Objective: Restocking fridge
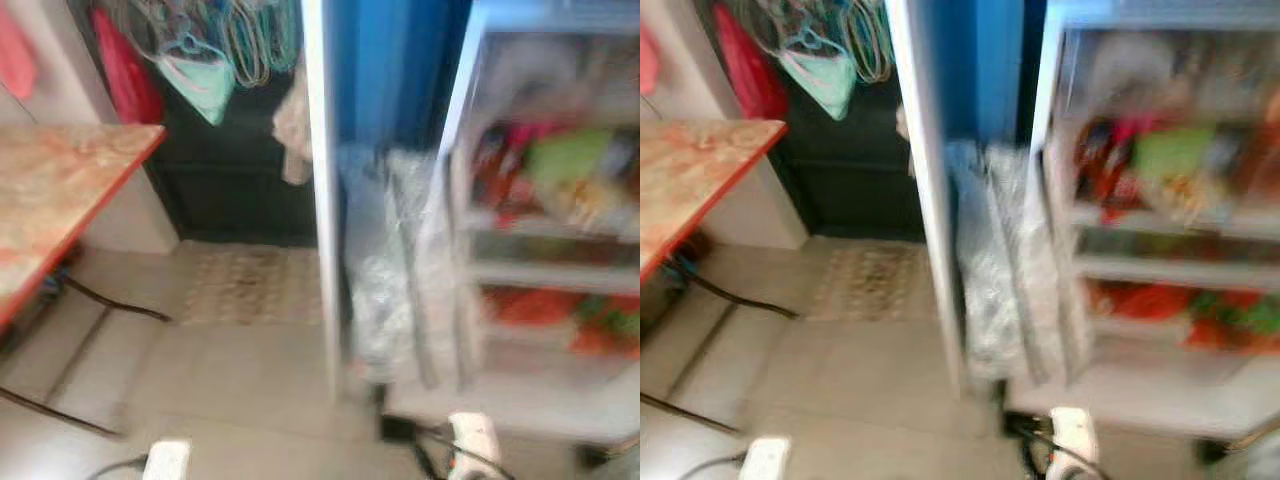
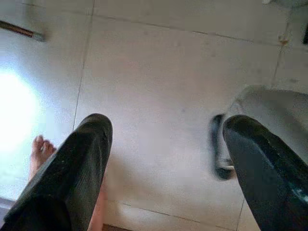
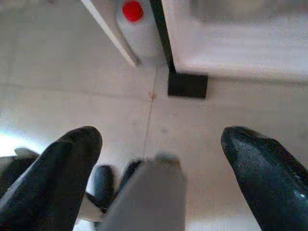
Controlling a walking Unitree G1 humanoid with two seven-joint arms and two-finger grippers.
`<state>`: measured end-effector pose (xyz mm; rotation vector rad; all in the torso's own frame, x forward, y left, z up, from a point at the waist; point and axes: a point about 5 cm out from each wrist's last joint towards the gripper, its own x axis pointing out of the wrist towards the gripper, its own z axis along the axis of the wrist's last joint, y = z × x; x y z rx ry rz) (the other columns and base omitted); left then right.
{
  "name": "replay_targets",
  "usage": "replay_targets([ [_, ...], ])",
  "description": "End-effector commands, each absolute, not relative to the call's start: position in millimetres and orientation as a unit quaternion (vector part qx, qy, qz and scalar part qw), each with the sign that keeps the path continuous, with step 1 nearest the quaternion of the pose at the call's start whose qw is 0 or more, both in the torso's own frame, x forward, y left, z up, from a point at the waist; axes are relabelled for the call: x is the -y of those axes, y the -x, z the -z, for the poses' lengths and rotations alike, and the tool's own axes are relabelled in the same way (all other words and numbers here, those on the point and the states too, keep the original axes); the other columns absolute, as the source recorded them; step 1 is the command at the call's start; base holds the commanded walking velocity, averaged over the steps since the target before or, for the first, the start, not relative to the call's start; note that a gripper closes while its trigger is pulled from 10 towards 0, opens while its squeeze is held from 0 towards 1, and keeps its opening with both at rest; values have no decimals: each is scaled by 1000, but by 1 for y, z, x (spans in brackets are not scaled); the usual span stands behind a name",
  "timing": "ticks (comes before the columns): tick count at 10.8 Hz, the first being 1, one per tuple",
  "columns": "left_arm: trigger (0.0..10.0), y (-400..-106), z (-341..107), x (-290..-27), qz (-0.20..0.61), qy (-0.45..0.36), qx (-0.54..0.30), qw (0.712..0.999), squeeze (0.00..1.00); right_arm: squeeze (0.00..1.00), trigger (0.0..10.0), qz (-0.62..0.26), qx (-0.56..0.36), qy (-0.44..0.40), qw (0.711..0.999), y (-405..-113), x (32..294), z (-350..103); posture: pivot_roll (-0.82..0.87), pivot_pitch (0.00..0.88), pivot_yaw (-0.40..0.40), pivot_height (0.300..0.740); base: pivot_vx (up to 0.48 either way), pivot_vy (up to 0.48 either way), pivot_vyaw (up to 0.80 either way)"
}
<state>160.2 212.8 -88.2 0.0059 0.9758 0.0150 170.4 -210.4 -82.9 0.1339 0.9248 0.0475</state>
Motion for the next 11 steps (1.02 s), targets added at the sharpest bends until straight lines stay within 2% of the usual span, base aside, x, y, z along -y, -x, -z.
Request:
replay_targets([
  [1, 10000, -158, 88, -220, -13, -17, -473, 881, 0, 0, 10000, -31, -439, -67, 896, -176, 204, 81, 20, 0, 57, 677, 0, 0, 0],
  [3, 10000, -158, 88, -218, -9, -13, -473, 881, 0, 0, 10000, -33, -439, -63, 896, -177, 205, 81, 17, 0, 55, 682, 0, 0, 0],
  [7, 10000, -158, 88, -218, -11, -11, -472, 881, 0, 0, 10000, -28, -452, -57, 890, -176, 205, 82, 21, 0, 56, 740, 0, 0, 0],
  [11, 10000, -159, 89, -215, -16, -7, -472, 881, 0, 0, 10000, -15, -448, -56, 892, -178, 207, 81, 22, 0, 48, 740, 0, 0, 0],
])
